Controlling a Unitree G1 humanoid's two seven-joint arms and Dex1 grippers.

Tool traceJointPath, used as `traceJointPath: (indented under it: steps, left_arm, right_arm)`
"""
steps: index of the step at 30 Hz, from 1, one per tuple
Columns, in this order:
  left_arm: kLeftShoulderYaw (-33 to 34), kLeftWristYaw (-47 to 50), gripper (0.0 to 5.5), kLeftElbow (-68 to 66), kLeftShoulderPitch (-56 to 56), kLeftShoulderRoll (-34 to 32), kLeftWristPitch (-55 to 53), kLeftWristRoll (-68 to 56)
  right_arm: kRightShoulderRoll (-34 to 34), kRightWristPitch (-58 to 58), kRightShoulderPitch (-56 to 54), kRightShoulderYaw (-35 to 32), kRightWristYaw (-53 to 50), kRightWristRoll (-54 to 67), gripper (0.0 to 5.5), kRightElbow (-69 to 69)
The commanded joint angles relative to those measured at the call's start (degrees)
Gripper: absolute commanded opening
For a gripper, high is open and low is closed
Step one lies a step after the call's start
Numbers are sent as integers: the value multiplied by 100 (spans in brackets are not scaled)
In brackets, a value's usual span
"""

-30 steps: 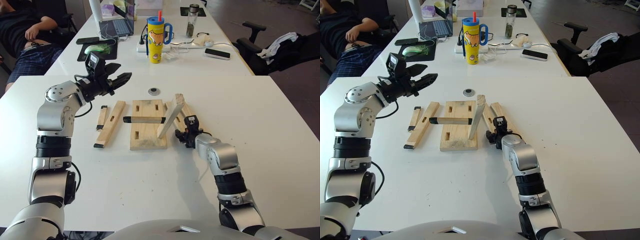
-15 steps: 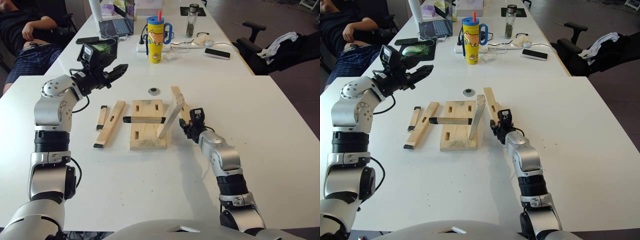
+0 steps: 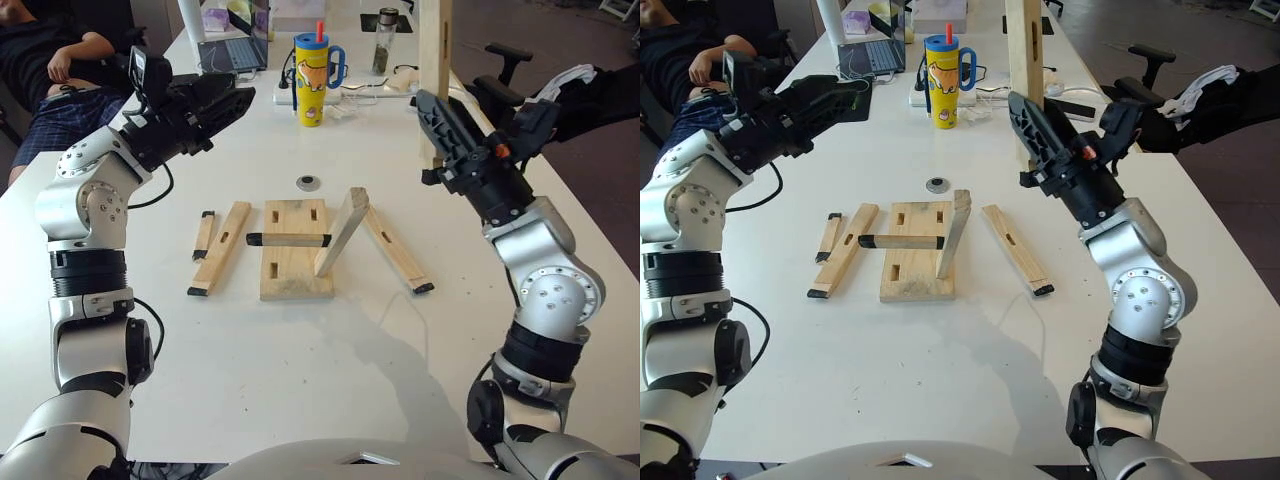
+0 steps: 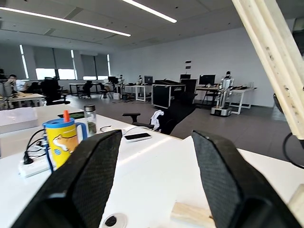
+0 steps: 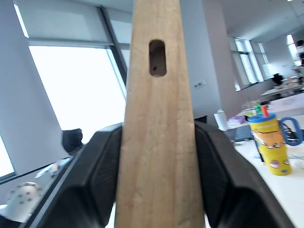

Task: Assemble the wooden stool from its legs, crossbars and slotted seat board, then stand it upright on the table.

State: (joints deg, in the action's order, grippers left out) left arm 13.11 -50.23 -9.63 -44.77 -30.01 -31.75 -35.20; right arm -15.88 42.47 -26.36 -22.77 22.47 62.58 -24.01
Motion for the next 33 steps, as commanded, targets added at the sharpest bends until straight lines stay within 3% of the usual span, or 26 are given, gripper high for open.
traceJointPath:
  steps: [1,4,8,18,33]
  left_arm:
    - [406,48,277,511,72,23,-786,-925]
    - [724,103,293,778,146,-25,-1565,-1805]
    - [790,-8,351,1246,531,-308,-2724,-2814]
    - [897,-103,497,1678,1222,-795,-3856,-4159]
    - [308,388,500,1899,1243,-600,-3913,-4715]
  right_arm:
    - [-584,604,4,-11,193,1817,205,-433]
    - [-863,1004,492,402,337,2718,205,-825]
    - [-1001,1171,1276,1104,423,2558,205,-1132]
    - [-1426,1074,1904,1465,1065,2160,205,-1050]
    - [-1807,991,1888,1905,2173,1322,205,-575]
